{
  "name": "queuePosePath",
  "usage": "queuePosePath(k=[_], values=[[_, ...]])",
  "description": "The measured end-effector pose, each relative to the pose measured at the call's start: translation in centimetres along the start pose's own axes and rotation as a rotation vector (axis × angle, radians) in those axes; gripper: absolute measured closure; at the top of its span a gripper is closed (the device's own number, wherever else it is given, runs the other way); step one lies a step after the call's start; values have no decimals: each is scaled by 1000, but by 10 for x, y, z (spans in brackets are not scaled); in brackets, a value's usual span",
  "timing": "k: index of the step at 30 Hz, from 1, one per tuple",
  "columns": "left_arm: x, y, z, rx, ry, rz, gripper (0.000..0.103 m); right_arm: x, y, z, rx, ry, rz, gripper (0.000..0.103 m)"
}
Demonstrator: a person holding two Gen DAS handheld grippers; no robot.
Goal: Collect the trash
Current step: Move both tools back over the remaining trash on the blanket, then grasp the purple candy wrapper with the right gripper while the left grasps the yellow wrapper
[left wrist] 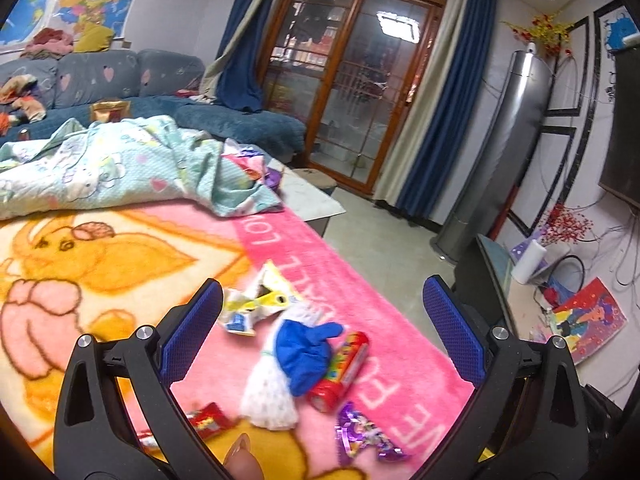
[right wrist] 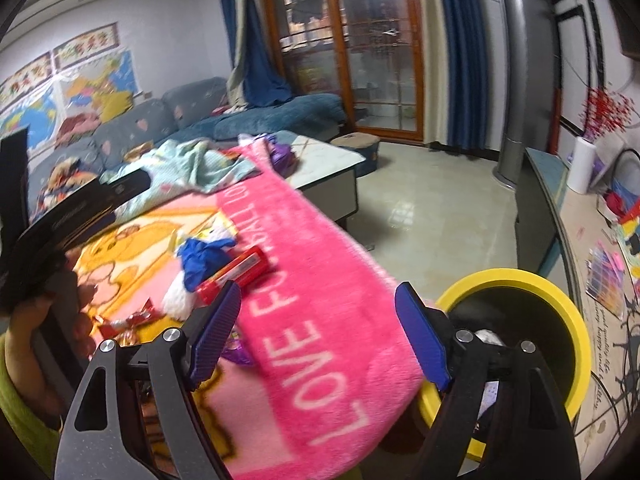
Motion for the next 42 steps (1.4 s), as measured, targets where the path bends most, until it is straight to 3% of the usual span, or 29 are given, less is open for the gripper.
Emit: queuePosePath(k=[11,17,21,26,29,32,42], values=[[25,47,-13,-46,69,84,11,37,54,-23,-93,88,80,26],[45,69,-24,-102,132,81,12,59,68,-35,-104,149,121,27],[58,78,-32,-152,177,62,27,76,75,-46,-101,201,147,35],[75,89,-39,-233,226,30,33,93,80,-56,-92,247,172,44],[85,93,-45,-272,258,17,42,103,81,-63,-86,277,184,51],[93,96,-50,-317,287,-2,43,105,82,-68,-102,277,183,55],[109,97,-60,-393,339,-47,62,101,81,-70,-118,268,185,62]])
Point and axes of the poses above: each gripper's, at about its wrist camera, not at the fingertips, and x roughly the way its jaws point, y to its left, z to its top, the point moved 10 cm from there along x, roughly the way its jaws point, and after that the axes turned 2 degrees about -x, right-handed, at the moved point
